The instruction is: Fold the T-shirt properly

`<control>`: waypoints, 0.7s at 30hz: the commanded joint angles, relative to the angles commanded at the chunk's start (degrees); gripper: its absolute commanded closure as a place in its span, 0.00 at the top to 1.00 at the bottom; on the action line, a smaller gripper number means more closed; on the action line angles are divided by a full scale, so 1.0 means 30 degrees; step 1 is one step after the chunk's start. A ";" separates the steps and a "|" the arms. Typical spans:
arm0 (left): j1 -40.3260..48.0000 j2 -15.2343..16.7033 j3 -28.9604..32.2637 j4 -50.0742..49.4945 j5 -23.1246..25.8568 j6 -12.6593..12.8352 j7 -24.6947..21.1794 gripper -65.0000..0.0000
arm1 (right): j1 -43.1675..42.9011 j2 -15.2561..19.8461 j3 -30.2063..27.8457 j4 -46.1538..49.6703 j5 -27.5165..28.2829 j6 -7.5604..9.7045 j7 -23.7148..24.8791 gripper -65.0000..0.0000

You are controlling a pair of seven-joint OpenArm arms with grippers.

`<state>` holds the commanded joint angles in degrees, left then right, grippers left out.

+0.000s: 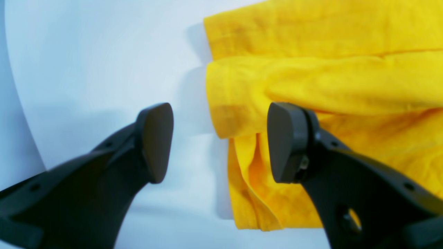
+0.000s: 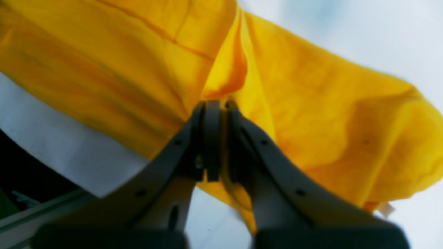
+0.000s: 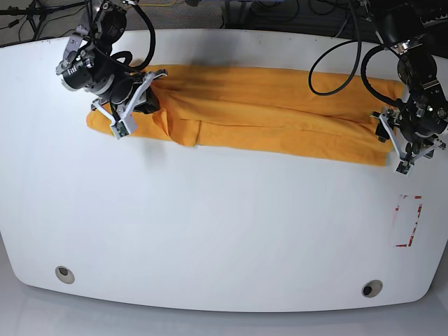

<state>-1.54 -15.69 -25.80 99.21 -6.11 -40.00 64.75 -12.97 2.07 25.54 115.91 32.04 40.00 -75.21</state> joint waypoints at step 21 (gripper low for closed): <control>0.0000 0.0029 0.0000 0.0088 0.0000 0.0000 0.0059 0.61 | -0.1817 0.2315 -0.3604 0.0059 0.4190 0.0000 0.0117 0.73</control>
<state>-1.54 -15.60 -25.80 99.47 -6.11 -40.00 64.92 -18.42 9.01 14.73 116.09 44.62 40.00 -74.86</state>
